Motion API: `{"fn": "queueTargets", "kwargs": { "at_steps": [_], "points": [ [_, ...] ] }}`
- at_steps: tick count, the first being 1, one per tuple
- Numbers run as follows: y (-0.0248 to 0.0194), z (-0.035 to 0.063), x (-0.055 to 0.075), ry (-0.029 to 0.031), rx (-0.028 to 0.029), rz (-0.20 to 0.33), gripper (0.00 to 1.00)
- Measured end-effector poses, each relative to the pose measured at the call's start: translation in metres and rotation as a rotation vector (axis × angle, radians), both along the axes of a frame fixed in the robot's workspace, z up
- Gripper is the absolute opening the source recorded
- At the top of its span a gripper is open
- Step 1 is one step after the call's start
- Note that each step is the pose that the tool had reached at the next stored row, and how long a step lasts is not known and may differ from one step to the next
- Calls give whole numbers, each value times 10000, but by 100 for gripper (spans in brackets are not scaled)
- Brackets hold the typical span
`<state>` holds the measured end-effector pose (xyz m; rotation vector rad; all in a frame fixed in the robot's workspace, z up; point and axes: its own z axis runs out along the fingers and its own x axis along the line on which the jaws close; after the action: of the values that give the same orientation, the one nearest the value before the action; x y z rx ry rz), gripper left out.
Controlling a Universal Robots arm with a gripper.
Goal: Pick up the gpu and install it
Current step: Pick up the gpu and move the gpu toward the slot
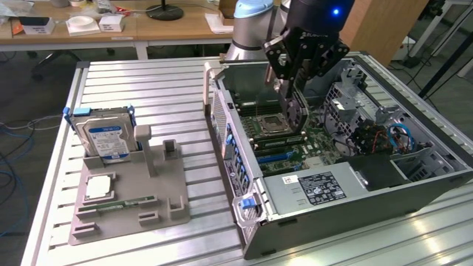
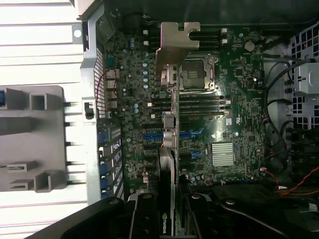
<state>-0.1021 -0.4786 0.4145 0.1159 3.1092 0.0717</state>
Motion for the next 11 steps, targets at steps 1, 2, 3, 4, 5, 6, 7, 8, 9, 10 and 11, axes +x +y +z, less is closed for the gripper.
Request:
{"fn": "queueTargets", "kwargs": {
  "at_steps": [1,2,3,4,5,6,7,8,9,10,11],
  "points": [
    [0,0,5,-1,0,0,26],
    [0,0,8,0,1,-1,26],
    [0,0,11,0,0,-1,26],
    [0,0,16,0,1,-1,26],
    [0,0,18,0,0,-1,26],
    [0,0,19,-1,0,-2,26],
    [0,0,20,0,1,-1,26],
    [0,0,20,0,0,-1,26],
    [0,0,21,-1,0,-1,26],
    [0,0,21,0,1,-1,26],
    [0,0,21,-1,0,-1,26]
  ]
}}
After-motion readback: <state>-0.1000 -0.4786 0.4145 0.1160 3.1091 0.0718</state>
